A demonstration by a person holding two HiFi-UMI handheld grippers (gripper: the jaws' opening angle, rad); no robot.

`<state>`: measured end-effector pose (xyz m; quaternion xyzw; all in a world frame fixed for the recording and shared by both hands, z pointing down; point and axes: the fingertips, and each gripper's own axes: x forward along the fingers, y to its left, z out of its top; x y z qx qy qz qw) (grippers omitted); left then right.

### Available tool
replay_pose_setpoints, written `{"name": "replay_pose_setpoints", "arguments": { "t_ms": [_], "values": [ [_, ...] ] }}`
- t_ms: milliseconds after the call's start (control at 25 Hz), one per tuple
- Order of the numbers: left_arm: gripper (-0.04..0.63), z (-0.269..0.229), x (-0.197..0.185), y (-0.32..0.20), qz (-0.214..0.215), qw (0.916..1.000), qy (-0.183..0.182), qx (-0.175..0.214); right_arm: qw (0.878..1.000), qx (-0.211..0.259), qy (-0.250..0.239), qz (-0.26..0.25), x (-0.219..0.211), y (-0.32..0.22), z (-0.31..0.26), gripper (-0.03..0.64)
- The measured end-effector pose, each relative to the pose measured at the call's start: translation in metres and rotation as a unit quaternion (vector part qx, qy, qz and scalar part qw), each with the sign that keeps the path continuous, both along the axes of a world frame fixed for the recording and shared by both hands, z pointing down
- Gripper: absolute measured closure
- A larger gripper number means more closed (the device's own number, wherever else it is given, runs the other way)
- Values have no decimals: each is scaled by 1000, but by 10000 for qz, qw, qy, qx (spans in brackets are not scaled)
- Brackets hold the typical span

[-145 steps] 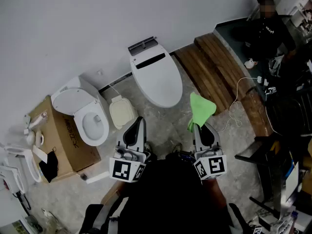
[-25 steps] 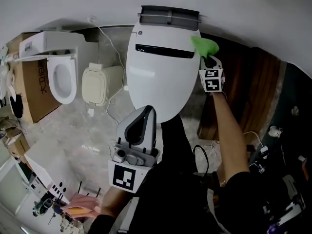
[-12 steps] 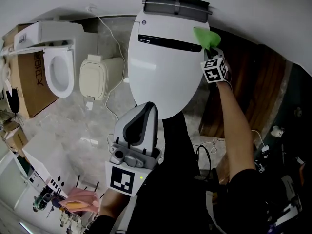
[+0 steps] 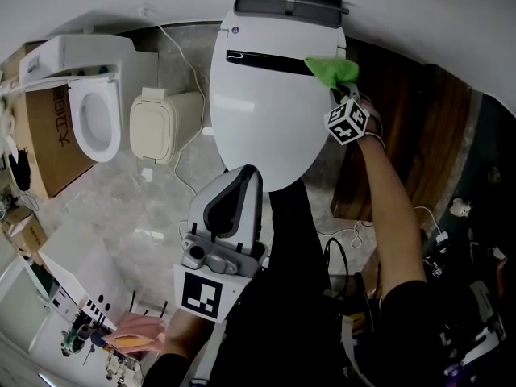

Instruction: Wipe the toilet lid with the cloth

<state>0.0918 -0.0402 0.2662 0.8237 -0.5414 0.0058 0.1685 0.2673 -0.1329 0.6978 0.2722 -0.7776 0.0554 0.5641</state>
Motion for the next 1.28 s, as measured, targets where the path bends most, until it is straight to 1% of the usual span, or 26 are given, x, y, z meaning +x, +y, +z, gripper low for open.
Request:
{"name": "replay_pose_setpoints", "arguments": {
  "t_ms": [200, 400, 560, 800, 1040, 1280],
  "values": [
    [592, -4, -7, 7, 120, 9999, 9, 28, 9997, -76, 198, -98, -7, 29, 5, 552],
    [592, -5, -15, 13, 254, 9997, 26, 41, 9992, -280, 295, 24, -11, 60, 10, 552],
    [592, -4, -24, 16, 383, 9992, 47, 58, 9987, -347, 354, 107, -14, 86, 15, 552],
    [592, -4, -39, 24, 595, 9981, 109, 72, 9968, -538, 397, 426, -21, 126, 21, 552],
    [592, 2, -53, 32, 872, 9961, 146, 49, 9941, -607, 377, 815, -30, 160, 26, 552],
    [592, 11, -74, 43, 1142, 9933, 167, 56, 9916, -701, 446, 992, -41, 206, 32, 552]
  ]
}}
